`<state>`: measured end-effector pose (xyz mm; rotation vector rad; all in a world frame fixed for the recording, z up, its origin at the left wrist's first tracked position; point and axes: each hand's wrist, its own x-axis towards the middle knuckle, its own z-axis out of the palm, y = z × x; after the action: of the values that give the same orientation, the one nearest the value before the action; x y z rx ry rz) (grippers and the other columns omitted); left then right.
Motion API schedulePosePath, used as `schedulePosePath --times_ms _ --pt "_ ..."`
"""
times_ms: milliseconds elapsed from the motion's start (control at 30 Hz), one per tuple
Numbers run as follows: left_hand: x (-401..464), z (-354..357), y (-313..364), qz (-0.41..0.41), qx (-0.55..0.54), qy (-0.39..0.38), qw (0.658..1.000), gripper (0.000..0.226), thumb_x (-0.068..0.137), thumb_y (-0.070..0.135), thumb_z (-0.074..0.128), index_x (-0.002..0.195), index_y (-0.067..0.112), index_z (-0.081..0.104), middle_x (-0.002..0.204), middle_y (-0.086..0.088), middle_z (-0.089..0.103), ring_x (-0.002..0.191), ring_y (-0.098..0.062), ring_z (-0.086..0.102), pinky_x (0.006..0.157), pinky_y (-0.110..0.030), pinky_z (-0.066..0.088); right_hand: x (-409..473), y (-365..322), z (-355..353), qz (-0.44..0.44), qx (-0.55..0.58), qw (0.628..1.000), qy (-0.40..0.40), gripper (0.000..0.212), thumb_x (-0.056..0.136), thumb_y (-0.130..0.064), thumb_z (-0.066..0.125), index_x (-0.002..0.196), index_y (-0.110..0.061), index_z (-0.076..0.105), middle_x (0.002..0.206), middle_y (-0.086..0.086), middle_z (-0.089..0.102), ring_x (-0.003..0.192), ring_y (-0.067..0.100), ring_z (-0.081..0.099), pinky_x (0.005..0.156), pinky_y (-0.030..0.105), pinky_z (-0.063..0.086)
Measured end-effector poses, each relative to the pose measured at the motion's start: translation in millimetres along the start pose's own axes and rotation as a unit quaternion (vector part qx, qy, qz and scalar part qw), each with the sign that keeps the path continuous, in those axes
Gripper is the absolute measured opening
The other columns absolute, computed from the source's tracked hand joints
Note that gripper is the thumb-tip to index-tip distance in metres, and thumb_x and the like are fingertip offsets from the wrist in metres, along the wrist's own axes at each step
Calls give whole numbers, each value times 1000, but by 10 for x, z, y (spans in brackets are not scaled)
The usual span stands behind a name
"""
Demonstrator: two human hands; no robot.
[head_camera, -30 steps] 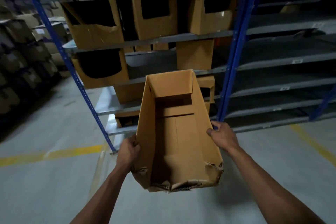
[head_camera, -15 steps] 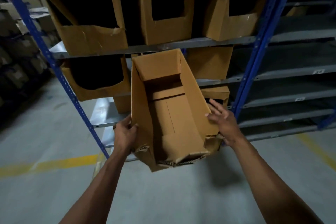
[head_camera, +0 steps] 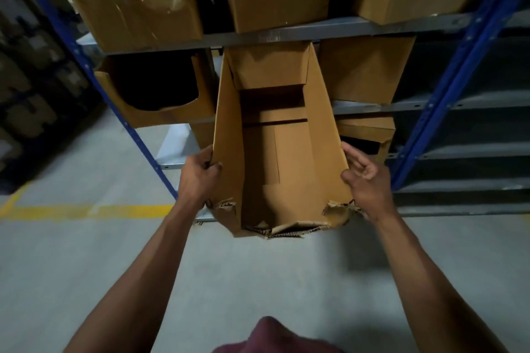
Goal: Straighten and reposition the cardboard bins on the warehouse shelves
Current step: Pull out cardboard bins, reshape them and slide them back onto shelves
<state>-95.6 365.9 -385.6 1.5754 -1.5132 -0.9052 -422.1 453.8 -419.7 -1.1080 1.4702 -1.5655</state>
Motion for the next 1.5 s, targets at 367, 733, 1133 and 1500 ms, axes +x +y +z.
schedulePosePath --times_ms 367,733,1133,1500 --pt "354 574 297 52 -178 2 983 82 87 12 85 156 36 46 137 17 65 117 1 67 78 -18 61 1621 -446 267 3 18 991 130 40 96 5 58 101 -30 77 121 -7 71 120 9 63 102 25 51" --pt "1795 1023 -330 -3 -48 88 995 68 71 27 97 132 27 67 115 4 77 105 -22 72 88 -54 62 3237 -623 884 -40 86 964 249 8 91 -21 72 98 -25 74 107 -7 72 102 10 67 98 43 57" --pt "3639 1066 -770 -113 10 103 988 39 89 52 79 97 17 62 91 -6 68 86 -32 67 80 -49 59 3260 490 1096 -9 -23 932 362 11 97 -29 68 99 -18 65 91 -8 65 84 5 61 78 35 52" --pt "3965 1387 -652 -174 -54 111 977 43 106 40 60 110 -3 68 96 -16 61 93 -31 59 82 -39 42 3370 903 1419 51 -112 968 218 16 96 -32 70 88 -19 70 82 0 70 75 11 63 66 24 48"
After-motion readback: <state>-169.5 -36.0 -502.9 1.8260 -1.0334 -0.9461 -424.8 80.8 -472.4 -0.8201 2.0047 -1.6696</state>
